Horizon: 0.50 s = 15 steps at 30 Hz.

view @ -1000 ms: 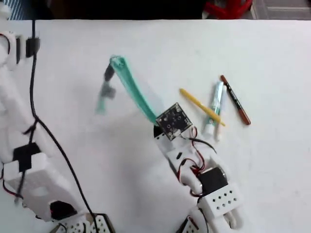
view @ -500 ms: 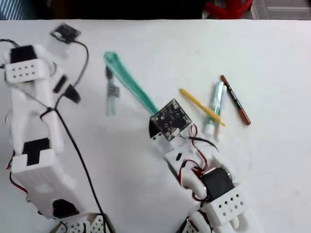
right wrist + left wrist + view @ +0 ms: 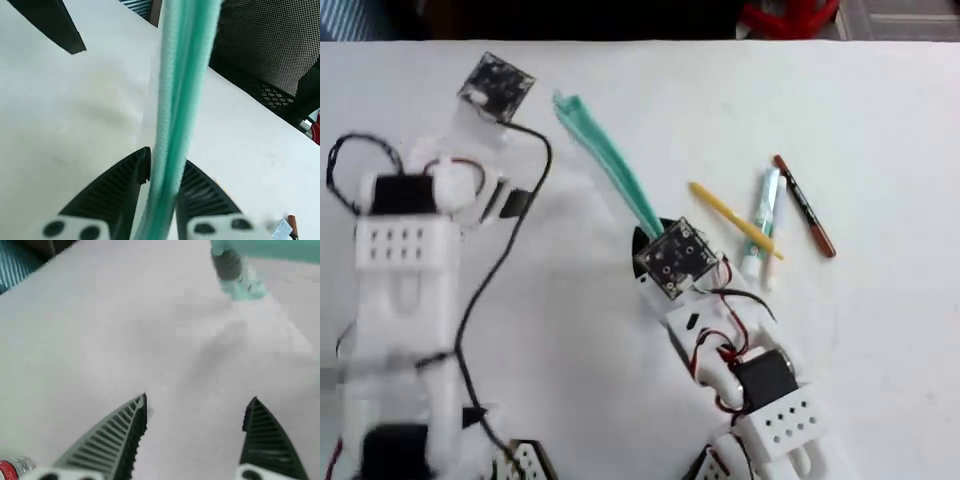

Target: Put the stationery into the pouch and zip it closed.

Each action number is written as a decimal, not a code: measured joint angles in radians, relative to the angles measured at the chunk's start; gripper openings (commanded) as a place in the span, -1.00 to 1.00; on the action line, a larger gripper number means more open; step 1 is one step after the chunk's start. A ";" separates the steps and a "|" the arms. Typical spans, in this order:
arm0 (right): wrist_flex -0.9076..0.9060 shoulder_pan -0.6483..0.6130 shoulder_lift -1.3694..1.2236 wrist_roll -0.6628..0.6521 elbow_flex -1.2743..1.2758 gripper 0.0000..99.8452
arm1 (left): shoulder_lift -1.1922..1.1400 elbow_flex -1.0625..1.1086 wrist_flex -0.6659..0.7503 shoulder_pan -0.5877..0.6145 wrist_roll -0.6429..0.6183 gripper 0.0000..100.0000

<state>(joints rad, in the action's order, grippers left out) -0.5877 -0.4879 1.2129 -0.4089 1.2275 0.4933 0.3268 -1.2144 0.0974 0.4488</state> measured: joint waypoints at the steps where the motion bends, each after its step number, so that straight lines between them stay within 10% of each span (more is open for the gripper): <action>1: 0.003 0.008 0.000 -0.006 0.008 -0.96 | 0.072 0.044 0.017 -0.006 -0.040 -0.39; 15: 0.020 0.098 0.015 -0.020 0.100 -0.96 | 1.063 0.985 0.522 -0.094 -0.560 -0.40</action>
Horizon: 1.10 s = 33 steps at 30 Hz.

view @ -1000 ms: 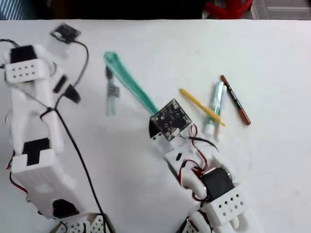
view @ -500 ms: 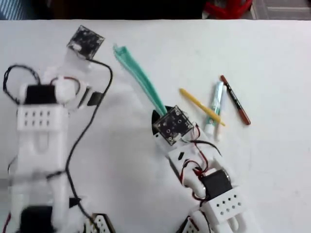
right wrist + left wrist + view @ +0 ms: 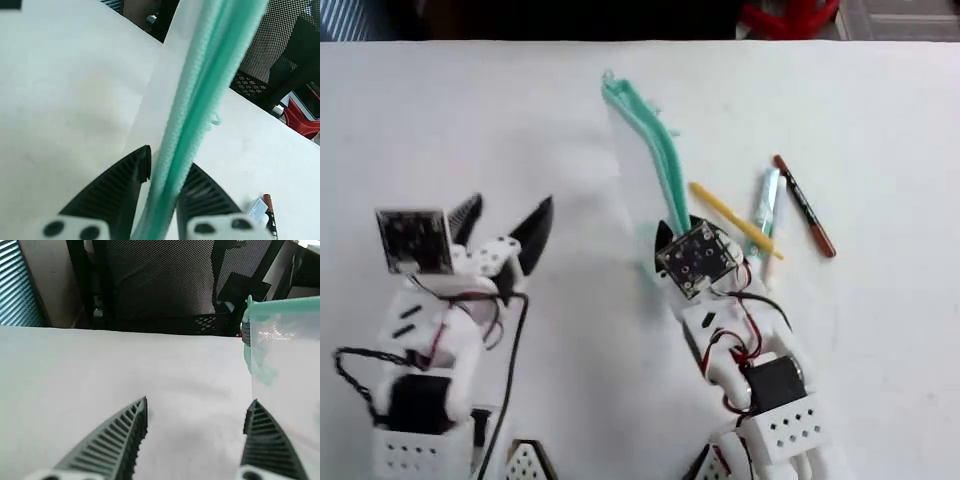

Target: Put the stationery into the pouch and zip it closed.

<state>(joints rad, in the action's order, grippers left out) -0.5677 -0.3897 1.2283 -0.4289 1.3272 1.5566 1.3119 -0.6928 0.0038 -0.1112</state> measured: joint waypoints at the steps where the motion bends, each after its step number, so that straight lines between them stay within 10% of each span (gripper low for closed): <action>1: 0.000 0.000 0.000 -0.014 0.000 -0.96 | 0.038 0.086 0.066 0.000 -0.014 -0.43; 11: -0.006 0.080 0.000 -0.163 0.034 -0.96 | 0.247 0.379 0.259 0.000 -0.031 -0.48; 23: -0.109 0.170 0.005 -0.496 0.055 -0.96 | 0.250 0.387 0.258 -0.342 0.118 -0.49; 33: -0.106 0.172 0.008 -0.839 0.068 -0.96 | 0.250 0.387 0.258 -0.255 0.135 -0.48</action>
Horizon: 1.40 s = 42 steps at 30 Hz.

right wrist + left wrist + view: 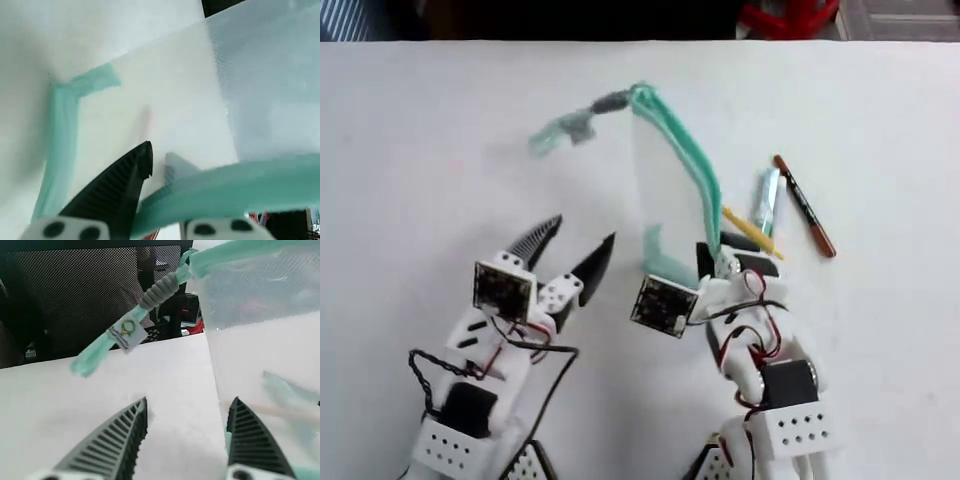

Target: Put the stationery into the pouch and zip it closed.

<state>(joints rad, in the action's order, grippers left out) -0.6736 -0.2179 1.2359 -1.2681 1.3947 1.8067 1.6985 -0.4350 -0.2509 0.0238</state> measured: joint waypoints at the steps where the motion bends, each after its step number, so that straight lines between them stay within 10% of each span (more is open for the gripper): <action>1: -0.008 0.005 0.000 -0.012 0.000 -0.96 | 0.000 0.000 0.000 0.005 0.000 -0.48; 18: -0.446 -0.264 0.253 0.313 -0.358 -0.96 | 0.000 -0.017 0.000 0.121 -0.095 -0.48; 24: -0.546 -0.384 0.133 0.404 -0.629 -0.96 | 0.000 -0.152 -0.203 0.135 -0.138 -0.48; 42: -0.552 -0.288 -0.325 0.664 -1.232 -0.96 | 0.000 -0.190 -0.305 0.135 -0.140 -0.48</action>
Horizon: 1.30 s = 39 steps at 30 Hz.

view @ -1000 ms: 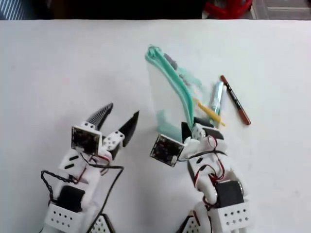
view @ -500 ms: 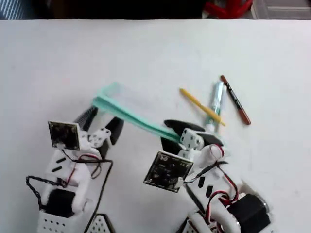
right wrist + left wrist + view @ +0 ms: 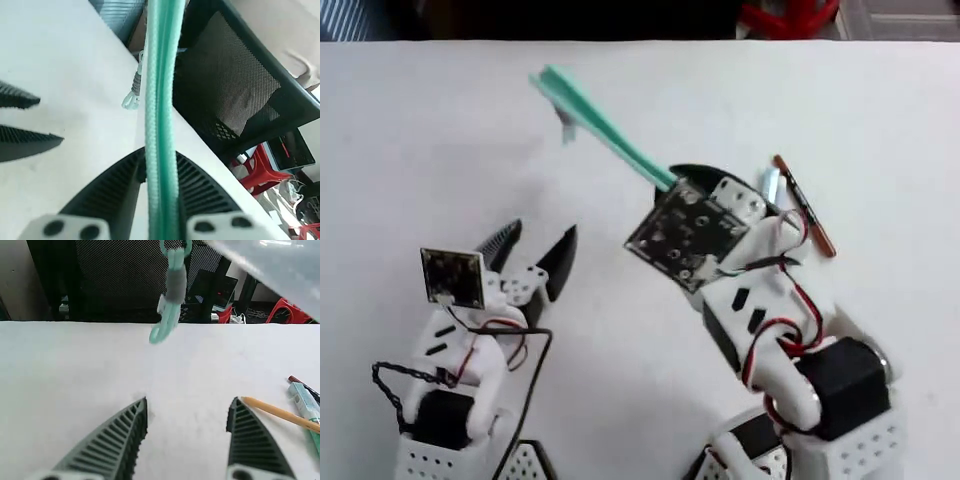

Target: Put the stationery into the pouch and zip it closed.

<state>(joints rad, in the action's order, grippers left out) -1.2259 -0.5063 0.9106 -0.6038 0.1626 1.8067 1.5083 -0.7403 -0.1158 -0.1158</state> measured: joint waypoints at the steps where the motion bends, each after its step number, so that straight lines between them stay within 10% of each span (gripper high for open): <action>1: 0.000 -0.012 -0.002 0.037 -0.023 -0.96 | 0.000 0.000 0.000 0.000 0.000 -0.48; 13: -0.025 -0.081 -0.005 0.169 -0.112 -0.96 | 0.000 0.123 0.261 0.000 -0.104 -0.42; 24: -0.025 -0.138 -0.005 0.166 -0.112 -0.96 | 0.014 -0.273 -0.176 -0.072 -0.339 -0.35; 39: -0.023 -0.276 -0.038 0.124 -0.172 -0.96 | 0.017 -0.430 -0.215 -0.143 -0.345 -0.35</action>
<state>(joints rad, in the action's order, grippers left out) -1.2490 -0.7825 0.8723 -0.4795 -0.0092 1.8236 1.0787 -0.9551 -0.2585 -0.4611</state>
